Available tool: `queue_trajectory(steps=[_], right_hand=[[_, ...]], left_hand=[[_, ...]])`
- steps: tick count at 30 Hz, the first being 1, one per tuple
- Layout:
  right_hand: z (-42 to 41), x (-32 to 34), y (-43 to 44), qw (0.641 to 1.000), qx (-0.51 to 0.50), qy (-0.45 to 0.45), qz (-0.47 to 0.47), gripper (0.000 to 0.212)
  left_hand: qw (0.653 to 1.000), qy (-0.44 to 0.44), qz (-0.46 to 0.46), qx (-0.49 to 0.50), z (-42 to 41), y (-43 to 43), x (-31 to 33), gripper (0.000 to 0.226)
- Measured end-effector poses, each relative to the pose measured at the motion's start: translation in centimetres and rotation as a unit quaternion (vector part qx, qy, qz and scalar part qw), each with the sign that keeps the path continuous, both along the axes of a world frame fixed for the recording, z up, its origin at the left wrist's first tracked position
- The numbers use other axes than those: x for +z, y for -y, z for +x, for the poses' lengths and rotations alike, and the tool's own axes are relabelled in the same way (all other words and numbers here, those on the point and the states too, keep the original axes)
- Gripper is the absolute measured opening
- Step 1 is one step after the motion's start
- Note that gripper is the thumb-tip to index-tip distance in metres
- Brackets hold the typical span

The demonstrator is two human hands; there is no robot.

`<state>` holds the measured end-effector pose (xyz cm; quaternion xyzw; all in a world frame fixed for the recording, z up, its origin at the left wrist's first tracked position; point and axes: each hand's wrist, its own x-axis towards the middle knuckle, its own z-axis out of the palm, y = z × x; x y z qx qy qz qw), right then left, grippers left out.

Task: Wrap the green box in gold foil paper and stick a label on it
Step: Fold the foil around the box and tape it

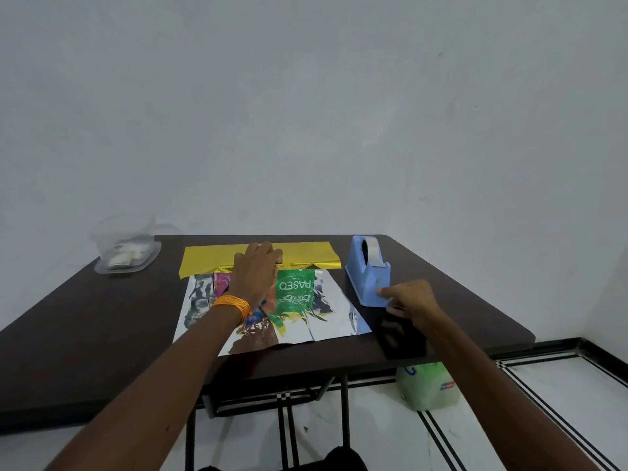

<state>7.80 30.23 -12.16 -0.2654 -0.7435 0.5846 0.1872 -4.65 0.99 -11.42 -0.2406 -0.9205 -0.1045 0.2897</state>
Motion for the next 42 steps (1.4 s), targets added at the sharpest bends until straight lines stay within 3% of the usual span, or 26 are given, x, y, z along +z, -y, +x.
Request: queue_trajectory(steps=[2,6,9,12,16,21,29,34,42], right_hand=[[0.9,-0.4,0.2,1.0,-0.007,-0.027,0.004,0.025],[1.8,1.3,3.1,0.985,-0.017,-0.141,0.099,0.015],[1.0,2.9,6.7,0.944,-0.045,-0.23,0.231,0.01],[-1.0,3.8,10.4,0.919,0.01,-0.287,0.271,0.017],[-5.6,2.9,13.4,0.913,0.166,-0.214,0.303,0.043],[-9.0,2.3,14.3,0.873,0.219,-0.157,0.408,0.059],[-10.1,1.2,13.5,0.877,0.209,-0.184,0.392,0.061],[-10.3,1.1,13.6,0.897,0.212,-0.182,0.341,0.054],[-8.3,1.4,16.8,0.945,0.131,-0.264,0.14,0.005]], left_hand=[[1.0,-0.002,0.001,0.001,0.1,-0.2,0.0,0.024],[1.0,0.004,0.001,-0.004,0.3,-0.4,0.2,0.023],[1.0,0.01,0.002,-0.013,0.4,-0.3,0.2,0.022],[1.0,0.016,0.002,-0.02,0.3,-0.1,0.5,0.022],[0.999,0.021,0.018,-0.028,0.2,0.3,0.6,0.023],[0.998,0.01,0.044,-0.037,-0.3,0.7,0.4,0.024],[0.997,0.009,0.035,-0.063,-1.1,4.6,1.0,0.022],[0.993,0.029,0.082,-0.084,-1.1,7.4,0.7,0.023],[0.997,0.035,0.049,-0.055,-1.1,6.9,0.9,0.02]])
